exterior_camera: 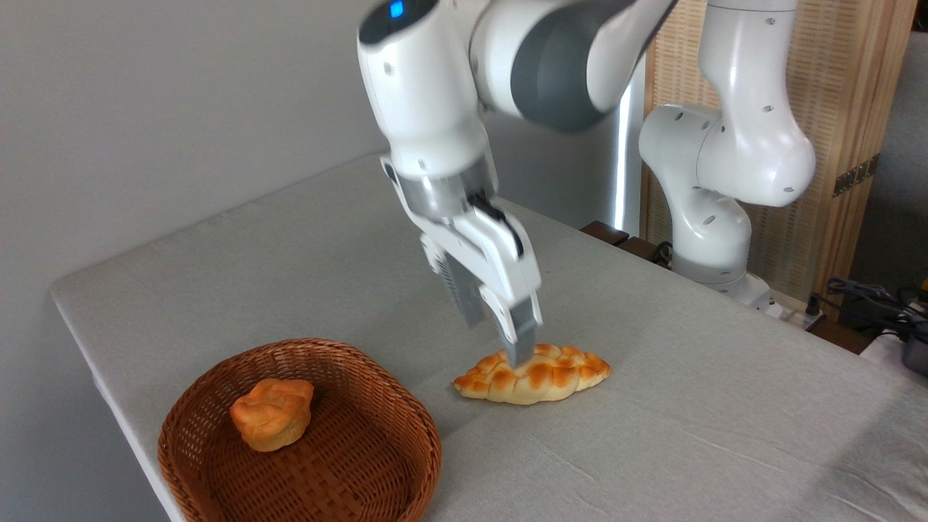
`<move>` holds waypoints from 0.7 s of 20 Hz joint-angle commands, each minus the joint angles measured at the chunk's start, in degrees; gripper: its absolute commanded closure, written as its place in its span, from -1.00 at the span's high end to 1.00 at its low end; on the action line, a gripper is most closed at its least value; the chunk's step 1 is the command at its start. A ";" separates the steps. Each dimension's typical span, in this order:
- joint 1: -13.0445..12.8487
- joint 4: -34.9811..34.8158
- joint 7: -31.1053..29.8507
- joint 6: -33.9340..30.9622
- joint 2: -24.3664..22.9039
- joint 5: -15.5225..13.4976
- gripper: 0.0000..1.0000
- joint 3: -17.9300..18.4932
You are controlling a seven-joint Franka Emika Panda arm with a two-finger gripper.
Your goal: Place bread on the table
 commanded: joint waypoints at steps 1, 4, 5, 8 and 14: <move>-0.43 8.52 -4.82 -1.51 -0.27 -0.29 1.00 0.31; -0.34 12.57 -9.12 -1.78 0.35 -1.51 1.00 -0.04; -0.34 14.33 -11.05 -1.86 1.05 -3.08 1.00 -0.13; 0.19 21.79 -13.71 -5.28 4.29 -5.91 1.00 -0.13; 1.15 26.39 -19.76 -9.24 7.03 -3.73 1.00 -6.09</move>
